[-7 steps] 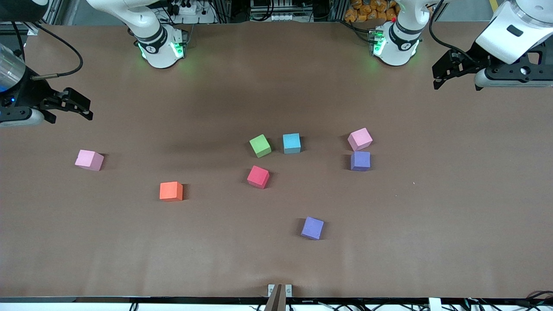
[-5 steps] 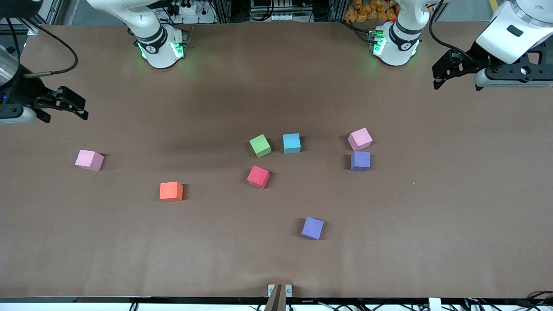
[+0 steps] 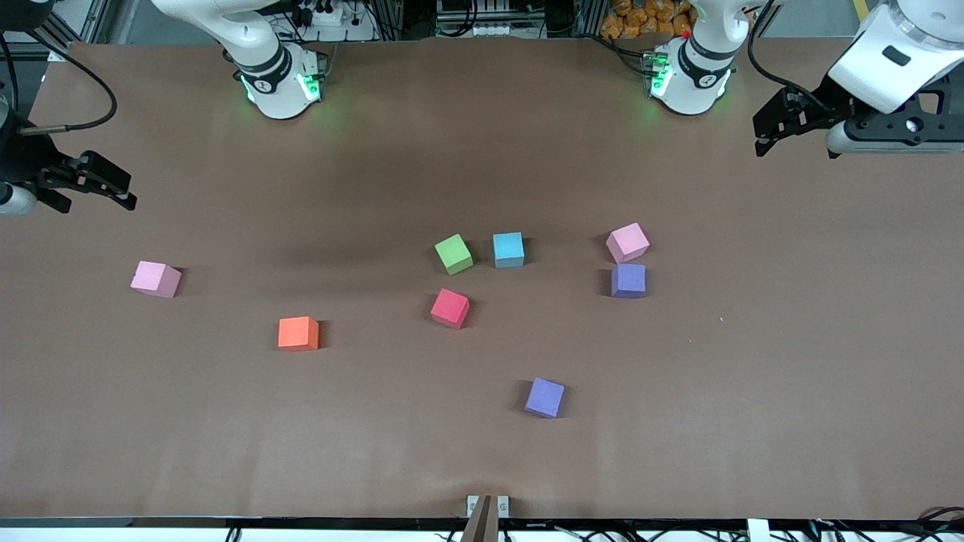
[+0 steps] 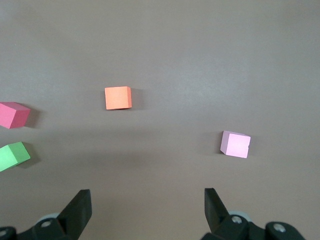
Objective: Arrange blocks into number 1
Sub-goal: 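Reach both grippers toward the green and purple blocks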
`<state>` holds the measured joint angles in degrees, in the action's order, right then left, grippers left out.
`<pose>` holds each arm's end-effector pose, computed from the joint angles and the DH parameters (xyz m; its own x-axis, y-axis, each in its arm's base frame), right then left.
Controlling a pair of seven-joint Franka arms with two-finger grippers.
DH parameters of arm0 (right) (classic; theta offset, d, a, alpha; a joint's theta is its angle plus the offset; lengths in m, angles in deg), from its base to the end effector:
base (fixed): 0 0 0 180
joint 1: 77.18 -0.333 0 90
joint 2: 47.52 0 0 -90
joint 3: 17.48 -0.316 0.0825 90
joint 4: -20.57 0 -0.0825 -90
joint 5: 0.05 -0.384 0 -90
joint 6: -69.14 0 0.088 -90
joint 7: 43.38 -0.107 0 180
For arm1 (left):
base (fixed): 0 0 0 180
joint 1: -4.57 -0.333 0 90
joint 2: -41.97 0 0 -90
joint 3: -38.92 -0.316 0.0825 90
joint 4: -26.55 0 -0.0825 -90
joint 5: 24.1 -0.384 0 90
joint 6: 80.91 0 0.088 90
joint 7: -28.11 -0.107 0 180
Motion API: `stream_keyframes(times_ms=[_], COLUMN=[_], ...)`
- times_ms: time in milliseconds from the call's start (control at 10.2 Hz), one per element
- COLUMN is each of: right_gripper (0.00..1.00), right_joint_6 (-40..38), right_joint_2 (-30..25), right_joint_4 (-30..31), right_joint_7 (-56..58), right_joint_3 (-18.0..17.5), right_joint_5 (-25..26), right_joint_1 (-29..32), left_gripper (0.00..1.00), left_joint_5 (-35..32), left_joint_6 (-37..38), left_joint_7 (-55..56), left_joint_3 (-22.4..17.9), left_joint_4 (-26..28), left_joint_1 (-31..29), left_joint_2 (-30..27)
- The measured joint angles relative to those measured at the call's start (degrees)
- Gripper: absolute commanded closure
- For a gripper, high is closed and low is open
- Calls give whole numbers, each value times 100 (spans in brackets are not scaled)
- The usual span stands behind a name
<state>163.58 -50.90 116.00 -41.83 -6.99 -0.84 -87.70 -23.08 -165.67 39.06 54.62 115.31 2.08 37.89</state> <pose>0.5431 -0.0012 0.6183 0.9988 0.0264 0.0413 0.0274 -0.9994 -0.0234 0.5078 -0.1275 0.6635 0.9992 -0.0404 -0.0010 -0.0404 -0.9992 -0.0017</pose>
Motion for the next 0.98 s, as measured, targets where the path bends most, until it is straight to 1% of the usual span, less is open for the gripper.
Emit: stream_keyframes(times_ms=[98,196,393,491,687,785,982], right_gripper=[0,0,0,0,0,0,0], right_joint_6=[-2,-2,-2,-1,10,69,615], right_joint_2=[1,7,42,77,236,397,787], right_joint_4=[0,1,4,9,30,53,285], right_joint_7=[-1,-60,-335,-404,-424,-422,-451], right_joint_3=[-58,-248,-946,-1108,-1348,-1571,-2010], right_joint_5=[-5,-6,-7,-10,-183,-242,-251], right_joint_1=[1,68,457,507,503,476,231], left_gripper=[0,0,0,0,0,0,0], left_joint_5=[0,0,-22,-37,-41,-43,-48], left_joint_6=[-114,-271,-620,-744,-812,-819,-828], left_joint_7=[0,0,0,6,17,17,18], left_joint_3=[-1,-3,2,15,26,24,28], left_joint_4=[4,8,20,20,23,27,40], left_joint_1=[-3,-6,1,7,9,7,14], left_joint_2=[86,211,533,705,1038,1203,1607])
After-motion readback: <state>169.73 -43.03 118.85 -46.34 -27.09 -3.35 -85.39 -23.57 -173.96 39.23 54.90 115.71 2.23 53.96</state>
